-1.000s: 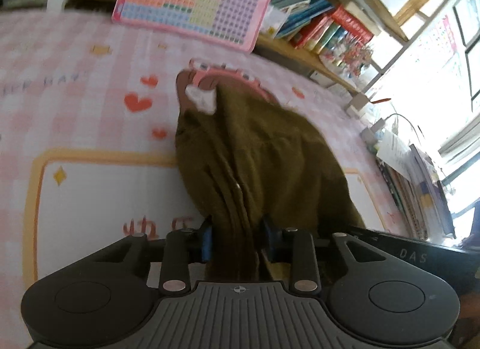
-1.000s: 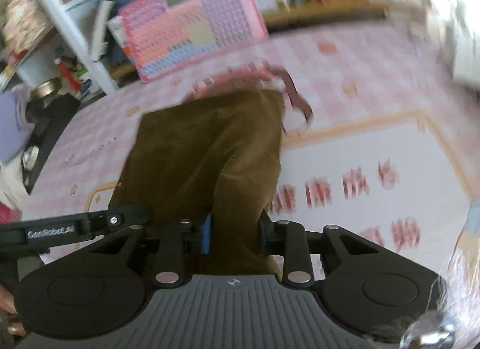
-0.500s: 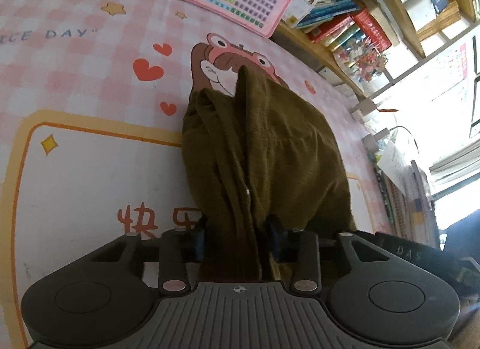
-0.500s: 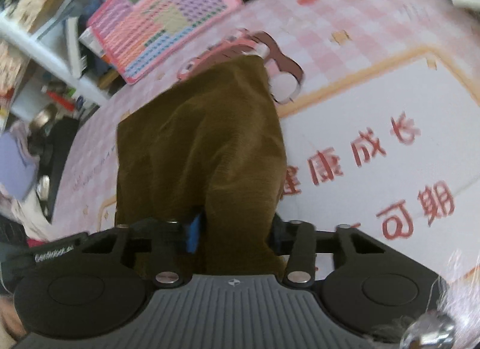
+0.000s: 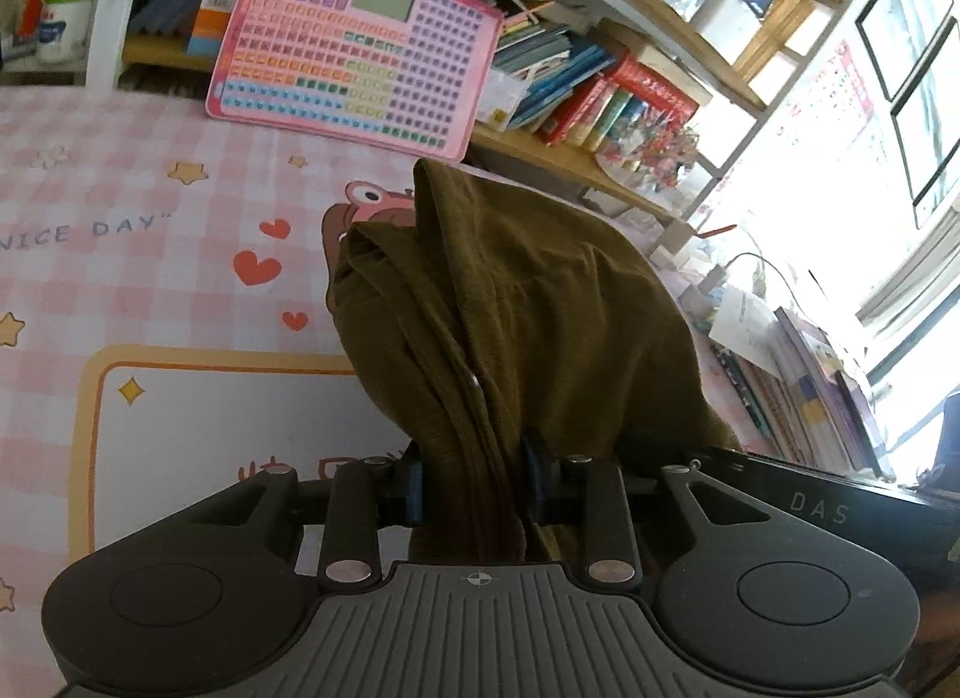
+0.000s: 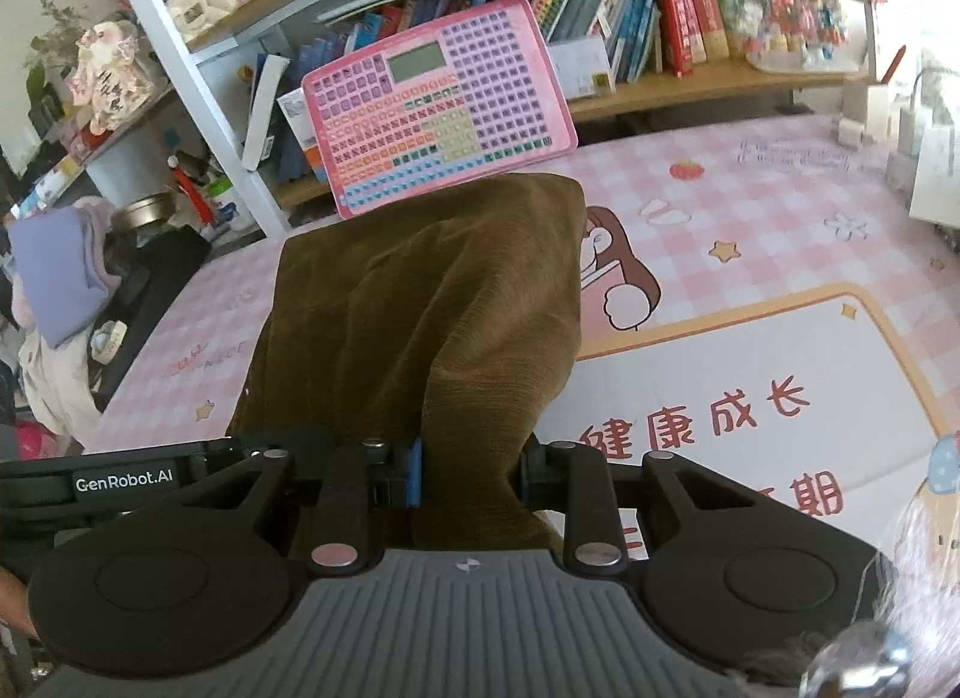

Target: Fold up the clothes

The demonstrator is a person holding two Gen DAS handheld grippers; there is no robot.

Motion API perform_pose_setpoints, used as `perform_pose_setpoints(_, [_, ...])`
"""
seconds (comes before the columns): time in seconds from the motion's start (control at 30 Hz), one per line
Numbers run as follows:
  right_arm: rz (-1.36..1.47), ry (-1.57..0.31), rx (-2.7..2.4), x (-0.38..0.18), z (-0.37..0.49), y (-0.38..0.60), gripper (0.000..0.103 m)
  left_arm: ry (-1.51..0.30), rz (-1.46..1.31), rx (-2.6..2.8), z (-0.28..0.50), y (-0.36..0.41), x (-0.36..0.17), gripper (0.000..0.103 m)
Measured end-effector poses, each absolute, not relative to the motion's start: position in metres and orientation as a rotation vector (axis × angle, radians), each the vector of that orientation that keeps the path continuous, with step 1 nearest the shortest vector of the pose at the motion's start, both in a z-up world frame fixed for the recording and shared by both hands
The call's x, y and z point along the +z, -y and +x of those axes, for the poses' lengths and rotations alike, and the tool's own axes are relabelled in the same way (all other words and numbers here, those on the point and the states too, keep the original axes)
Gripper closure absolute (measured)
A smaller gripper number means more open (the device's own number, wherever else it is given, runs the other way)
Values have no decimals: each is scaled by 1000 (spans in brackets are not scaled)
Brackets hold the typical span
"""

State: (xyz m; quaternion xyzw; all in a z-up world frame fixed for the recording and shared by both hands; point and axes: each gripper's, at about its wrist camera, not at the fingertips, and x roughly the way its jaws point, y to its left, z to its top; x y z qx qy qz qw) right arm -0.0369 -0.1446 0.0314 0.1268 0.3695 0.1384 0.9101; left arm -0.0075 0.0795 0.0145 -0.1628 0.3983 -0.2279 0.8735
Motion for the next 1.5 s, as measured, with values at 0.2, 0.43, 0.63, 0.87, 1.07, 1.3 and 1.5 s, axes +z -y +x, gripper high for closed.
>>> perform_pose_setpoints(0.2, [257, -746, 278, 34, -49, 151, 78, -826, -332, -475, -17, -69, 16, 74])
perform_pose_setpoints(0.43, [257, -723, 343, 39, -41, 178, 78, -796, -311, -427, -24, -43, 28, 74])
perform_pose_setpoints(0.63, [259, -724, 394, 41, -33, 206, 78, -783, -301, -384, -29, -17, 36, 74])
perform_pose_setpoints(0.87, [277, -697, 450, 42, -31, 228, 78, -764, -303, -341, -32, 2, 46, 74])
perform_pose_setpoints(1.07, [306, -672, 440, 46, -31, 247, 78, -755, -281, -337, -31, 19, 53, 73])
perform_pose_setpoints(1.3, [320, -679, 427, 42, -23, 249, 78, -771, -268, -344, -19, 19, 51, 73])
perform_pose_setpoints(1.5, [329, -679, 419, 39, -9, 232, 78, -783, -268, -353, 0, 0, 49, 73])
